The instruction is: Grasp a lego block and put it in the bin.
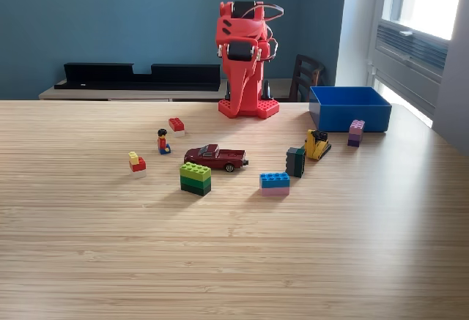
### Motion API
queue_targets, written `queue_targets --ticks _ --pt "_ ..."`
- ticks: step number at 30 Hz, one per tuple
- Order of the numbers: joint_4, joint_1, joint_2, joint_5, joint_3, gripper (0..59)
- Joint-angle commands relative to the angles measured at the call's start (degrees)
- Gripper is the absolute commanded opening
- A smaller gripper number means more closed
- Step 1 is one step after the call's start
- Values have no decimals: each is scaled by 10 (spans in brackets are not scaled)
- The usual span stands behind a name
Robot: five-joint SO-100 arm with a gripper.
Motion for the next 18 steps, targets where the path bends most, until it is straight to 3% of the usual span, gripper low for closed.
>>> queue_targets --ticks 1,4,7,14,16,18 --pt "34 47 -206 116 -248 100" --pt "86 99 -320 140 -346 160" --pt "93 142 -417 156 -388 203" --pt "104 168 -580 206 -384 167" --pt "104 167 -613 218 -373 191" --pt "106 166 -642 229 -364 263"
